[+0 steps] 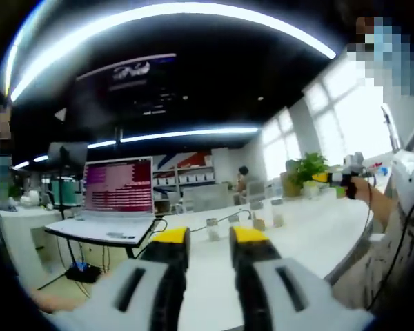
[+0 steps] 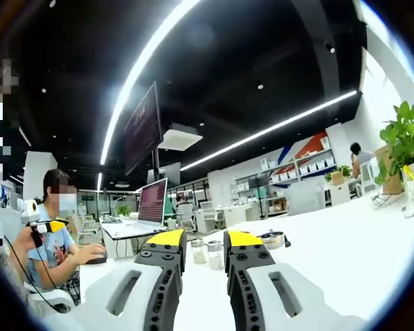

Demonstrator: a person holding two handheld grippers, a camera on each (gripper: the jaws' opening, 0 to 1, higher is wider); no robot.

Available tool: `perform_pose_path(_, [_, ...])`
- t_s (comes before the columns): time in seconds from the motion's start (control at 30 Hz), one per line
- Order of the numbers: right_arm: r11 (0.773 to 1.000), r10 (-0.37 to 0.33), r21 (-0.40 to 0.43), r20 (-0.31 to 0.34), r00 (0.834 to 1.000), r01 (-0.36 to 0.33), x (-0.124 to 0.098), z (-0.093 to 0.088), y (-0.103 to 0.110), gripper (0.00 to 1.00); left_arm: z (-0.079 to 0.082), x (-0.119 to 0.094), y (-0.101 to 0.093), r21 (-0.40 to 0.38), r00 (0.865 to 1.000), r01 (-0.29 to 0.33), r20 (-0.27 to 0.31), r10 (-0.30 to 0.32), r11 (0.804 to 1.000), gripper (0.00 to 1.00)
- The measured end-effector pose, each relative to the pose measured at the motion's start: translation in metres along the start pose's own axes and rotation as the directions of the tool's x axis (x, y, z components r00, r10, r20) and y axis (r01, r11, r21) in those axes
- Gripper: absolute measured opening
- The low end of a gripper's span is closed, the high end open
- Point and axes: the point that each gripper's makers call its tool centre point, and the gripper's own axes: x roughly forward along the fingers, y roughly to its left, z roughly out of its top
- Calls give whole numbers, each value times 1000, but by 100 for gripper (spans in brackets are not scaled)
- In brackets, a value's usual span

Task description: Rotate the seasoning bottle until the label or dispensing opening points toward the visible target arrow and the bottle remains upright within the marked orientation range

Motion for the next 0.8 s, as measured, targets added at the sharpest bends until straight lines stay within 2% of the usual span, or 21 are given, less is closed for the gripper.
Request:
perform_pose_path(0.07, [1000,3,0,-8,1000,-3,10,-1,-3,21,1,-4,-1,-4,1000,-6,-7,6,1000,24])
perform_pose_path(0.2, [1000,13,9,-9,1000,-13,29,-1,-3,22,16,-11,1,-24,998,-38,47,39,999,24])
perform_pose_path(0.3, [1000,24,15,-11,1000,-23,39,-3,-1,23,20,-9,-6,-24,997,-33,65,34,999,24])
perform_pose_path(0.37, [999,34,23,-22,999,-33,45,-6,0,23,16,-6,-13,3,999,-7,39,7,1000,24])
perform_pose_path(0.5, [998,46,35,-40,998,-45,59,-10,1,26,14,-10,-17,20,1000,-12,25,11,1000,24])
perform_pose_path(0.63, [993,17,121,-15,1000,-15,71,-11,-14,38,32,-9,-21,-33,993,0,114,4,999,25])
perform_pose_path(0.73, [990,30,139,-28,999,-26,77,-16,-14,37,26,-4,-33,-9,995,53,84,-52,999,24])
perform_pose_path(0.8, [991,39,128,-43,998,-33,80,-19,-12,35,19,-6,-31,43,998,20,51,-22,999,24])
